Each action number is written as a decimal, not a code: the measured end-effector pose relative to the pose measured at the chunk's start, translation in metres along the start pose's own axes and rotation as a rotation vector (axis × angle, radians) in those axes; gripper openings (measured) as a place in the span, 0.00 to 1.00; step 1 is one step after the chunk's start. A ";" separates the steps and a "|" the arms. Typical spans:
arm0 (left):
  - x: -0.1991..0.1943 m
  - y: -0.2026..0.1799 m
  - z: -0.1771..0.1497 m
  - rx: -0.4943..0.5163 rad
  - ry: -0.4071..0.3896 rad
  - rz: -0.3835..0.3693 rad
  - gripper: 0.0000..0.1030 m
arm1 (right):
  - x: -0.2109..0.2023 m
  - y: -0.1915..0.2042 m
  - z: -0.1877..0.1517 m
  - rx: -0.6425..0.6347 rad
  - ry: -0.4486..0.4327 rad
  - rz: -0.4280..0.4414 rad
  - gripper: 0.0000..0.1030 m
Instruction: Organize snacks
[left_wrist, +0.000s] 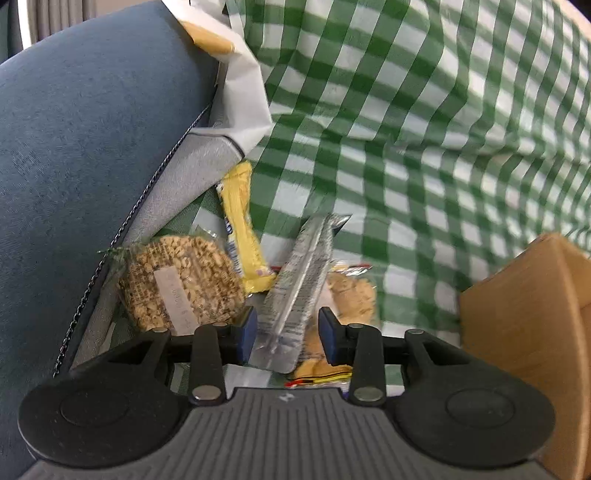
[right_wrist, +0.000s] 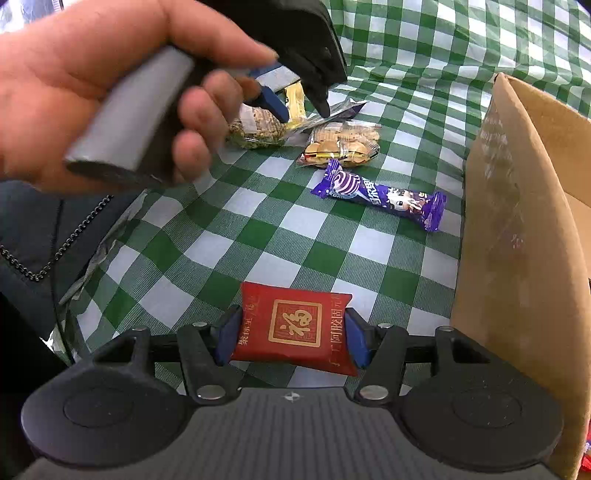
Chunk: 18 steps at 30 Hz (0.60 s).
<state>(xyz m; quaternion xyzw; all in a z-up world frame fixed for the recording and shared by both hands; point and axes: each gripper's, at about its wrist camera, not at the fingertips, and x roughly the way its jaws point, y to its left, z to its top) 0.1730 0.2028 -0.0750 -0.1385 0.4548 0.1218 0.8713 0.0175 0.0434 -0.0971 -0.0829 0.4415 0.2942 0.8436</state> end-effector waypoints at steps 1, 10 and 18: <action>0.003 0.001 -0.002 0.002 0.011 0.001 0.35 | -0.001 0.000 -0.001 -0.002 0.000 0.002 0.59; -0.028 0.022 -0.009 -0.019 0.000 -0.058 0.02 | -0.001 -0.004 -0.006 -0.007 0.001 -0.005 0.59; -0.072 0.044 -0.038 -0.070 0.091 -0.126 0.02 | -0.010 0.000 -0.010 -0.029 -0.025 -0.015 0.59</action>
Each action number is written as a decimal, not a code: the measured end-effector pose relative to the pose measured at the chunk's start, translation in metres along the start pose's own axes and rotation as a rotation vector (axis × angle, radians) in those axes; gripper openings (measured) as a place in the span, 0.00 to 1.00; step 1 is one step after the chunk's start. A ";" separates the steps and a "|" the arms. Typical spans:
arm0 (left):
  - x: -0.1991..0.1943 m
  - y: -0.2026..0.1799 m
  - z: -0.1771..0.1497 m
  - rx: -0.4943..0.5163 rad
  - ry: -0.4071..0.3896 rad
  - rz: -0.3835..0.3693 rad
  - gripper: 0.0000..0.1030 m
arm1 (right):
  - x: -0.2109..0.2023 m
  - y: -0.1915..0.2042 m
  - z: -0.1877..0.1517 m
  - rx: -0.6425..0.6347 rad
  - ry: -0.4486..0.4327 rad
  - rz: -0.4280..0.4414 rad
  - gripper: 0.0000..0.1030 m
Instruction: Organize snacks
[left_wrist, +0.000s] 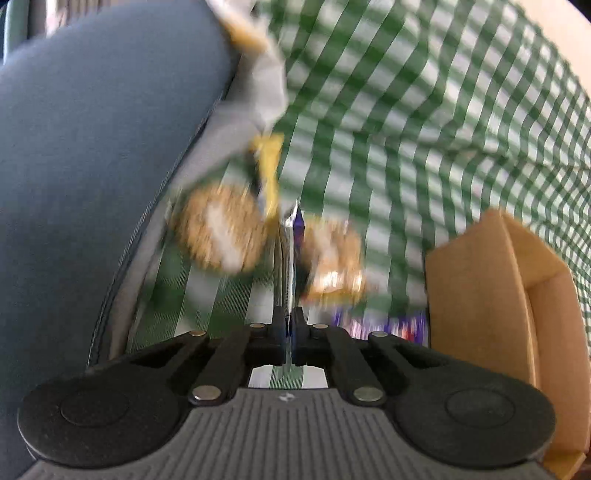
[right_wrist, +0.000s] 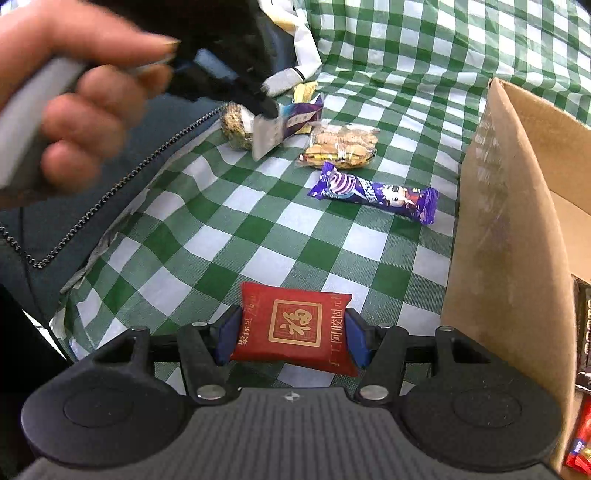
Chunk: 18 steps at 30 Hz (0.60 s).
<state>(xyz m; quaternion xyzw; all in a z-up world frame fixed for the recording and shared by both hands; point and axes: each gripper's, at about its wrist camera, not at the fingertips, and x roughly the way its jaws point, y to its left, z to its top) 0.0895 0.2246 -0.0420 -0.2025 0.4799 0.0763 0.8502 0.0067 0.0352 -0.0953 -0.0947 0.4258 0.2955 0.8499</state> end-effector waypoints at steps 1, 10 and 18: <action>0.000 0.004 -0.006 -0.016 0.039 0.001 0.02 | -0.002 0.000 0.000 -0.003 -0.002 0.001 0.59; 0.005 0.023 -0.019 -0.043 0.141 0.066 0.43 | -0.010 0.004 -0.004 -0.003 -0.014 0.006 0.59; 0.030 -0.011 -0.007 0.092 0.094 0.165 0.43 | -0.008 0.004 -0.004 -0.001 -0.014 0.009 0.60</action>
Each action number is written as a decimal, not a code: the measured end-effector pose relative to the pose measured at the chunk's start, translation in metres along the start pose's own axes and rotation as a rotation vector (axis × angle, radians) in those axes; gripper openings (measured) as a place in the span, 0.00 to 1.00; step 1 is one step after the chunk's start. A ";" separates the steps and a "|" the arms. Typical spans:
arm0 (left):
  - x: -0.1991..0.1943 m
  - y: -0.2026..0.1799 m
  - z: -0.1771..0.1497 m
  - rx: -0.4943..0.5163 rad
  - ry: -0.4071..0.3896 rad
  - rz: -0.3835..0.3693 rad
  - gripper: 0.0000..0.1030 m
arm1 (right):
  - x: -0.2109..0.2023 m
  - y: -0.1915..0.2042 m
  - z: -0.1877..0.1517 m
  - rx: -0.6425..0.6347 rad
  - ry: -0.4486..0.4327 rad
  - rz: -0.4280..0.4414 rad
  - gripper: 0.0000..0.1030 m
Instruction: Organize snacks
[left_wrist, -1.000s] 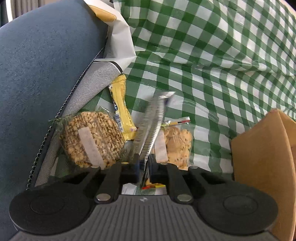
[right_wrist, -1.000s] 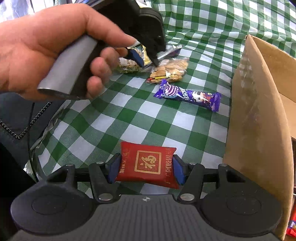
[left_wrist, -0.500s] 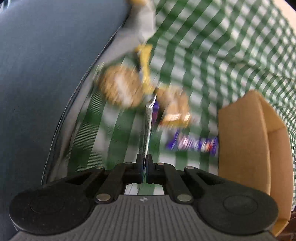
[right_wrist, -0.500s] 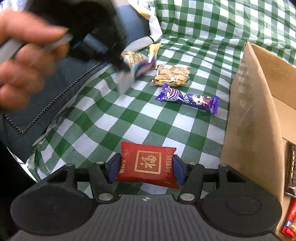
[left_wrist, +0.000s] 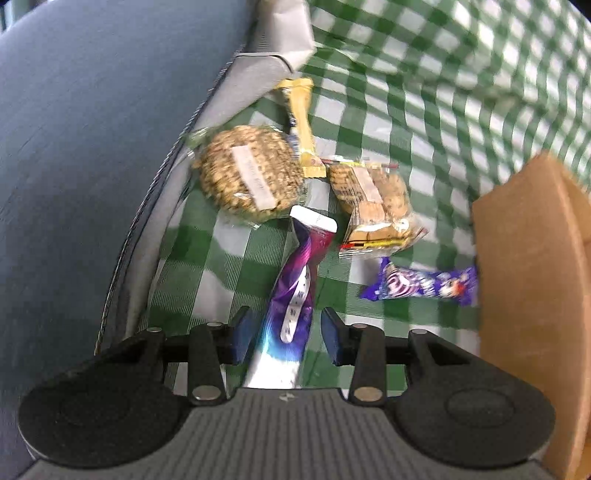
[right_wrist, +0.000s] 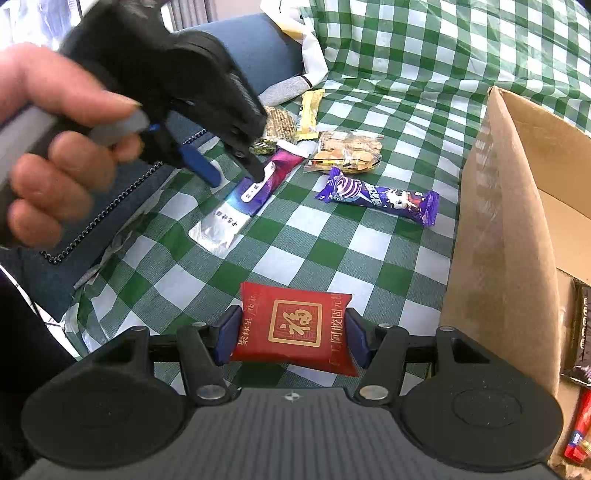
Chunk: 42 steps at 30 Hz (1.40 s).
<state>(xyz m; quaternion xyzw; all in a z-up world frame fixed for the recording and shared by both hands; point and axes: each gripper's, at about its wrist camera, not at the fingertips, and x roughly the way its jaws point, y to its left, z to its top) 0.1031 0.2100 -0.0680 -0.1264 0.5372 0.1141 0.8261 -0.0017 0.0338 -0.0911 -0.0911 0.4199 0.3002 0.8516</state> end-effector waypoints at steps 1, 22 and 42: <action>0.004 -0.007 0.001 0.044 -0.001 0.036 0.44 | 0.000 0.000 0.000 0.002 0.000 0.002 0.60; -0.006 -0.015 0.001 0.095 -0.076 0.009 0.06 | -0.003 0.000 -0.001 -0.012 -0.028 0.008 0.59; -0.110 -0.010 -0.026 0.026 -0.441 -0.098 0.06 | -0.104 -0.023 0.026 0.122 -0.305 0.052 0.59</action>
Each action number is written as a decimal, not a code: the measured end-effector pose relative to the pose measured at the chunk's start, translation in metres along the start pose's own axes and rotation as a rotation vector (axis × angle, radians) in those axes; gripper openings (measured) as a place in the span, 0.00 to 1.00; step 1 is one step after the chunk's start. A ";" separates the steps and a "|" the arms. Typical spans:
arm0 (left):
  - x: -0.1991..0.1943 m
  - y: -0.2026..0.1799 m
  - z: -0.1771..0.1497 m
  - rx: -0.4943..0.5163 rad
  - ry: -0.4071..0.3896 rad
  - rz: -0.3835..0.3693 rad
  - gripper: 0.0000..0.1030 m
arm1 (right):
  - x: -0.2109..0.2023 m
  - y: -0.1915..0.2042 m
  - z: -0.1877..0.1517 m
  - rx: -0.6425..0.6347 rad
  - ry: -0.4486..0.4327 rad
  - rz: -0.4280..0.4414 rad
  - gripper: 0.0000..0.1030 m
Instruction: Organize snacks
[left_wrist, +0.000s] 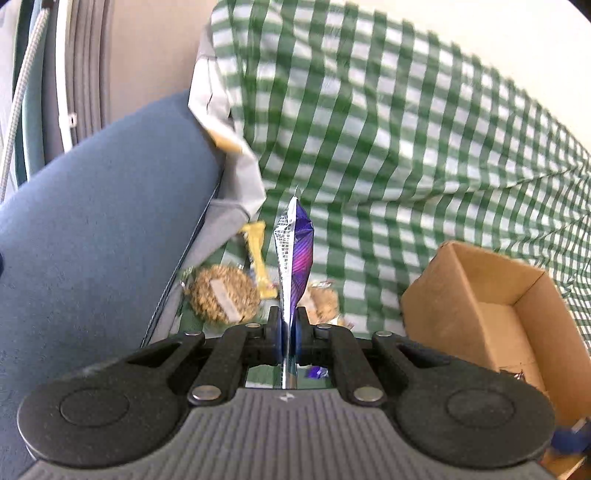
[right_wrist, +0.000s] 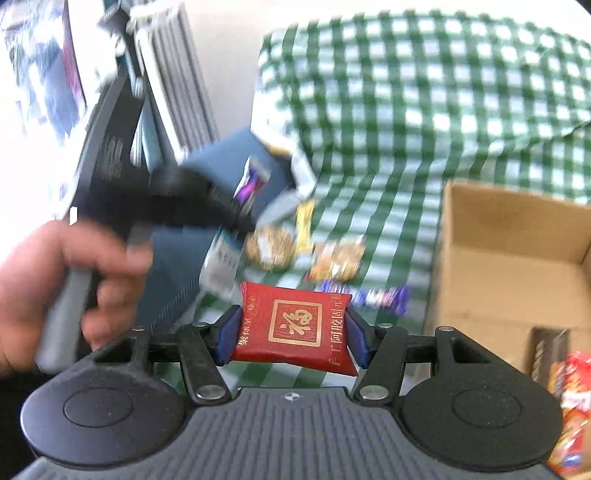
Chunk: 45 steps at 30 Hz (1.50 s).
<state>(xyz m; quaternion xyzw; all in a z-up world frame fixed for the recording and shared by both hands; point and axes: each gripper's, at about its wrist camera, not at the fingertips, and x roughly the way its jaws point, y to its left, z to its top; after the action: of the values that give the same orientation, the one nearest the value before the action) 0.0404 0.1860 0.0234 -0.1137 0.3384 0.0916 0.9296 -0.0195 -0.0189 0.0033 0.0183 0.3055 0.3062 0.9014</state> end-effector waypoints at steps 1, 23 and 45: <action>-0.004 -0.002 0.000 0.005 -0.011 -0.006 0.06 | -0.009 -0.004 0.006 0.007 -0.022 -0.002 0.59; -0.012 -0.052 -0.007 0.072 -0.130 -0.078 0.07 | -0.094 -0.147 -0.007 0.256 -0.247 -0.332 0.59; -0.014 -0.079 -0.010 0.058 -0.184 -0.163 0.07 | -0.107 -0.167 -0.018 0.294 -0.263 -0.448 0.59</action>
<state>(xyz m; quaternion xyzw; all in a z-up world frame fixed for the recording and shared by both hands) 0.0433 0.1064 0.0373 -0.1052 0.2439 0.0161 0.9639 -0.0067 -0.2177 0.0097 0.1204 0.2239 0.0473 0.9660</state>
